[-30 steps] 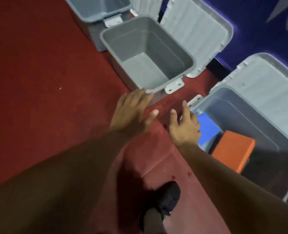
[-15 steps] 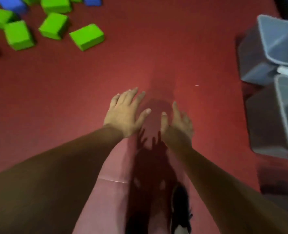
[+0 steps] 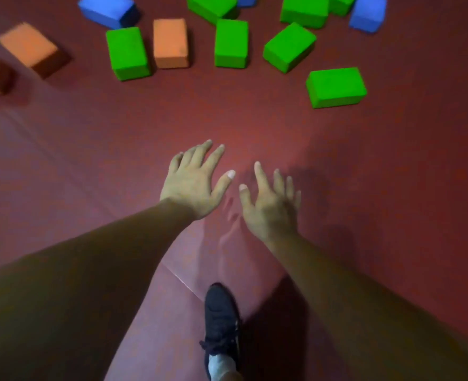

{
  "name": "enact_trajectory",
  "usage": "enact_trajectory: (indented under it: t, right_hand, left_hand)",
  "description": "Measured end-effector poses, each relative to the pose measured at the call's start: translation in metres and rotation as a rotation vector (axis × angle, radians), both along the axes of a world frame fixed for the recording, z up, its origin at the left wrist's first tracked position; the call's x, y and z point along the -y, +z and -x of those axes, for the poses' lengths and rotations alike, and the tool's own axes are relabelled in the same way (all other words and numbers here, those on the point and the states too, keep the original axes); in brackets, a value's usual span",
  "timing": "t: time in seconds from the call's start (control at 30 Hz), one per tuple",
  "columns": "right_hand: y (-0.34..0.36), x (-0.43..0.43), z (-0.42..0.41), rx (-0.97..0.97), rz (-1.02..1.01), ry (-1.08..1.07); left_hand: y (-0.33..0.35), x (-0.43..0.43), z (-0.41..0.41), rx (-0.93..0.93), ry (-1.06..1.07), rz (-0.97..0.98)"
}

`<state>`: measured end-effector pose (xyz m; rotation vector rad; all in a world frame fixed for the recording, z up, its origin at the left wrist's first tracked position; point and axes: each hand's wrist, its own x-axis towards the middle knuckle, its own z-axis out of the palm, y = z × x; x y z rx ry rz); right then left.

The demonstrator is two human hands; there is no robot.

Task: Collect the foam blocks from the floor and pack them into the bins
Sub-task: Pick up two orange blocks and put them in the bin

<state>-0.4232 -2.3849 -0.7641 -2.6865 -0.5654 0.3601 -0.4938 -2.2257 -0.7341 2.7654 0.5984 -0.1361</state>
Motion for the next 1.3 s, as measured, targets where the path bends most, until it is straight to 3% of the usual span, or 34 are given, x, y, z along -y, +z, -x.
enact_trajectory:
  t: [0.1, 0.33, 0.67, 0.97, 1.13, 1.3]
  right_hand:
    - [0.001, -0.087, -0.014, -0.134, 0.057, 0.080]
    - [0.021, -0.279, -0.004, -0.217, 0.102, 0.263]
    - [0.014, -0.557, 0.022, -0.201, 0.203, 0.399]
    - [0.037, -0.784, 0.060, -0.166, 0.202, 0.548]
    - [0.031, -0.936, 0.051, -0.107, 0.181, 0.633]
    - [-0.024, -1.068, 0.033, -0.082, 0.180, 0.676]
  left_hand:
    - [-0.002, -0.080, 0.006, -0.013, 0.063, 0.003]
    - [0.003, -0.254, 0.052, -0.018, 0.283, 0.010]
    - [-0.015, -0.503, 0.088, -0.016, 0.480, 0.081]
    - [0.014, -0.720, 0.155, -0.068, 0.573, -0.003]
    - [0.015, -0.857, 0.136, -0.065, 0.672, -0.023]
    - [-0.045, -0.972, 0.110, -0.102, 0.843, 0.084]
